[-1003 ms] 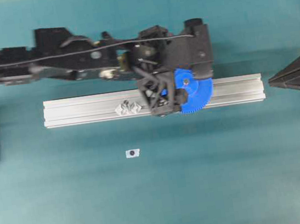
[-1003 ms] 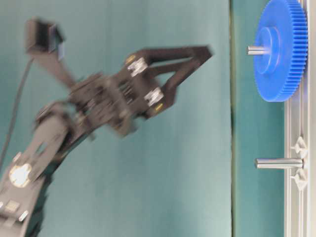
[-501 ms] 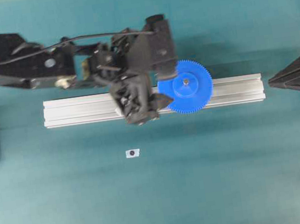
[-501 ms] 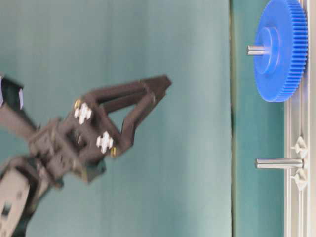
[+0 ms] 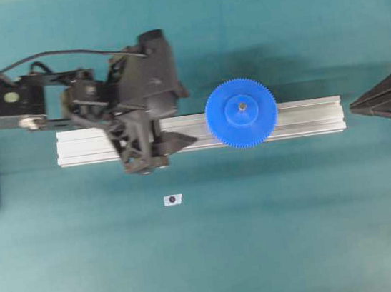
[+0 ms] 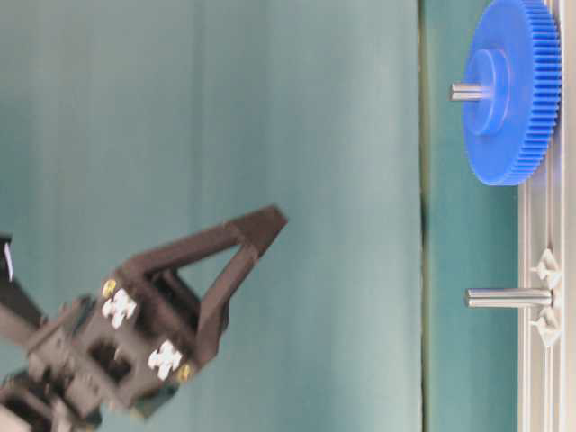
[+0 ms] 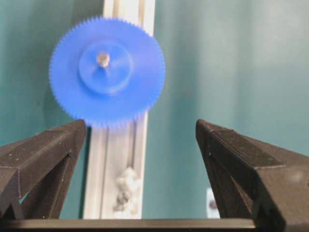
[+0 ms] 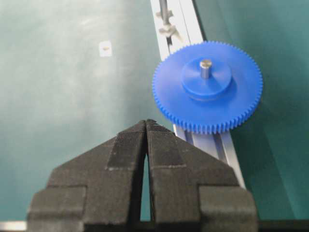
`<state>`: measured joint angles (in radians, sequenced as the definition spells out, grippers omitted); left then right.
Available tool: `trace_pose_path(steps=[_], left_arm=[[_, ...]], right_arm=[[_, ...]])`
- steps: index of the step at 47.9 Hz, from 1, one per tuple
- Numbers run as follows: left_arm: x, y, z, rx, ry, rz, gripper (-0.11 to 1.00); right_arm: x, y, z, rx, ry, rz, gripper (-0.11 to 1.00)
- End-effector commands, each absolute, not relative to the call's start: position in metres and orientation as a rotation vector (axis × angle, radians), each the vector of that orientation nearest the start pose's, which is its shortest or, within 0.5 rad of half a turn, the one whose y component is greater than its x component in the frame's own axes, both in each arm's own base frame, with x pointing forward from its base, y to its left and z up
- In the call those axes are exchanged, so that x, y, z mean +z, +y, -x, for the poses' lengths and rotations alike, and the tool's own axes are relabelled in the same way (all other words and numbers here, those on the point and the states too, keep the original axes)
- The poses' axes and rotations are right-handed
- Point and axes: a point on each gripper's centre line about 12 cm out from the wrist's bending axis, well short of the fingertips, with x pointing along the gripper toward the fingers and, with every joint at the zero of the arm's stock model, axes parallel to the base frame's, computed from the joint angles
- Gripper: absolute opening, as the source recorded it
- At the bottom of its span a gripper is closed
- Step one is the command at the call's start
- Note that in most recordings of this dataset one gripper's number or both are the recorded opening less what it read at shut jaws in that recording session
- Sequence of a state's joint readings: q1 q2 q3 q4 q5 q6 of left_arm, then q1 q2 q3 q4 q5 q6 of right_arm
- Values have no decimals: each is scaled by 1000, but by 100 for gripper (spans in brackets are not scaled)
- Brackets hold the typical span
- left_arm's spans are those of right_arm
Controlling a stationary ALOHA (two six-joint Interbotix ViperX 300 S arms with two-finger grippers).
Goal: Find the location of the shaft and insert the large gear.
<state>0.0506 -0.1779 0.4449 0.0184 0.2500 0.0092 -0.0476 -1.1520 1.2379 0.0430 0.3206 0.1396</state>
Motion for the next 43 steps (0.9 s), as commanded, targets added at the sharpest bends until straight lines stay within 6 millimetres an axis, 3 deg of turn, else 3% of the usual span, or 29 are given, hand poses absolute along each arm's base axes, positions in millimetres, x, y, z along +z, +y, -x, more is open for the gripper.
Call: trace_pose_path(steps=[1,30,43], left_arm=[[315,20,-387,46,449,-20,93],[302,9,-343,22,388,-27,92],[308,8,-323,20,349,-25,92]], right_arm=[[233,-6,-158,-73,392,-198,6],[233,-6,-157,-72,383,-198,6],[232,-6,-157,-72,386,-198,6]])
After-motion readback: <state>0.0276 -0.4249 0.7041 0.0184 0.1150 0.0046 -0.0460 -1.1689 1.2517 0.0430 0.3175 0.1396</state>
